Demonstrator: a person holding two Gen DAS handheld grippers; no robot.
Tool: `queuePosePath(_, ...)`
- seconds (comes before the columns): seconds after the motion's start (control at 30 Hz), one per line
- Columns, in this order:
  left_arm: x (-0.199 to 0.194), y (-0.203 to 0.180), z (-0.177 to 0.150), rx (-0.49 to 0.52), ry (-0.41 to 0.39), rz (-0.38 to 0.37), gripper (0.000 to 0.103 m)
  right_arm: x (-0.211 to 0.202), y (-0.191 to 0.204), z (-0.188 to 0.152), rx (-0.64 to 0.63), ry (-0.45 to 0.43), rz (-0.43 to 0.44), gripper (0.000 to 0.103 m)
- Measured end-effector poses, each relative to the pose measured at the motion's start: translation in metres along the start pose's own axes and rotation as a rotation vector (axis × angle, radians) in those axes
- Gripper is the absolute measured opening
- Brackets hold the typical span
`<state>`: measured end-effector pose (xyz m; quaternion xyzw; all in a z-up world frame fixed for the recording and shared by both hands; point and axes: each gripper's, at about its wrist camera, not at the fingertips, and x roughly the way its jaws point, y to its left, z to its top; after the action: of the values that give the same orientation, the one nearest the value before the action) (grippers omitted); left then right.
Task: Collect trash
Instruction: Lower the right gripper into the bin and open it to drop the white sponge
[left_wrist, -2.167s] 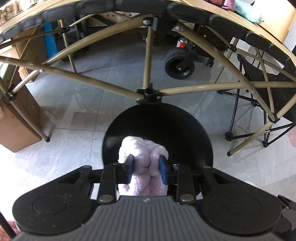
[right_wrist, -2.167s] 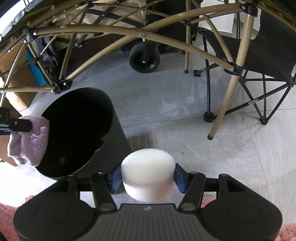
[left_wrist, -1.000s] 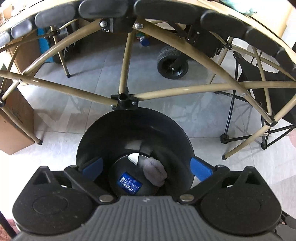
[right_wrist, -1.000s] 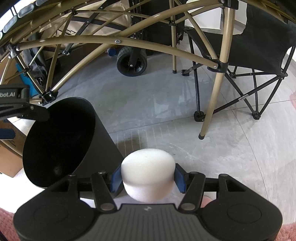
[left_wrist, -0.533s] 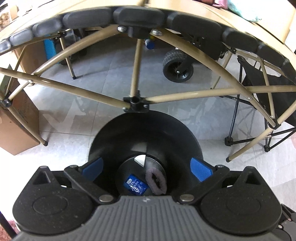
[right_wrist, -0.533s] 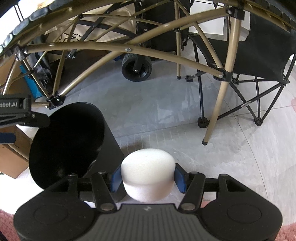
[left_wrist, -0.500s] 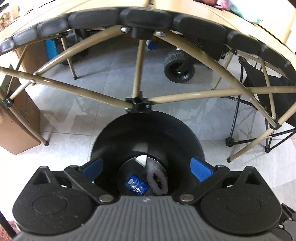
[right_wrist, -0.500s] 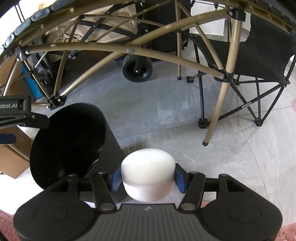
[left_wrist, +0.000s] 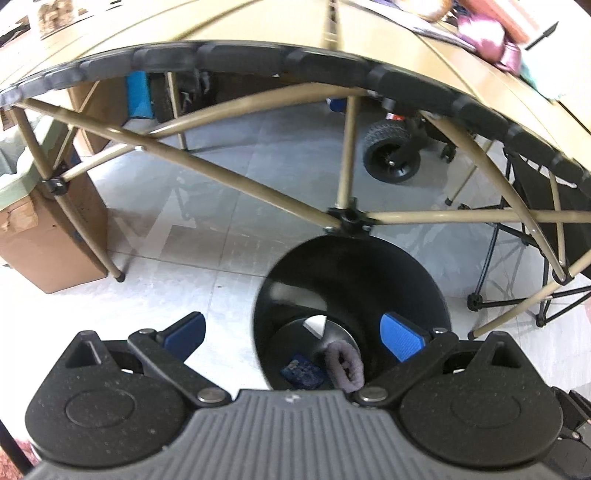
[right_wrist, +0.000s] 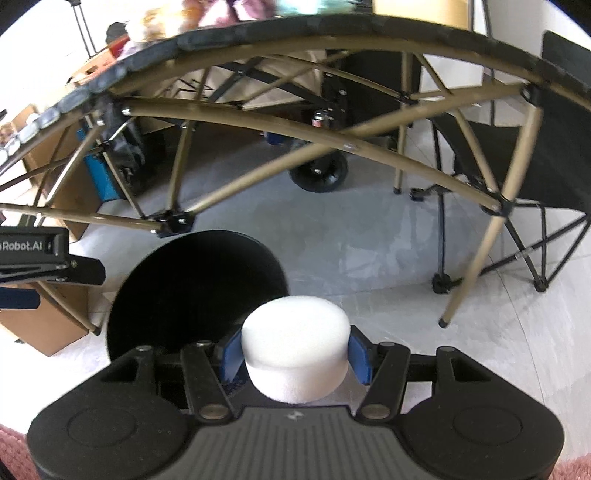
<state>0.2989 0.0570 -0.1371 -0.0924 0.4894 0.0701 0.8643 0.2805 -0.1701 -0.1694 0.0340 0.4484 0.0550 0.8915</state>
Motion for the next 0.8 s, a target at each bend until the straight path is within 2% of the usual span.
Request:
queuePosePath(0.5, -0.015, 0.068, 0.001, -0.087, -0.010, -0.014, 0.103, 0.023, 0.058, 0.010, -0.079, 0.005, -0.004, 0.057)
queuePosePath(0.8, -0.019, 0.103, -0.001, -0.139, -0.016, 0.006, 0.103, 0.040, 0.093, 0.014, -0.120, 0.020, -0.008, 0.057)
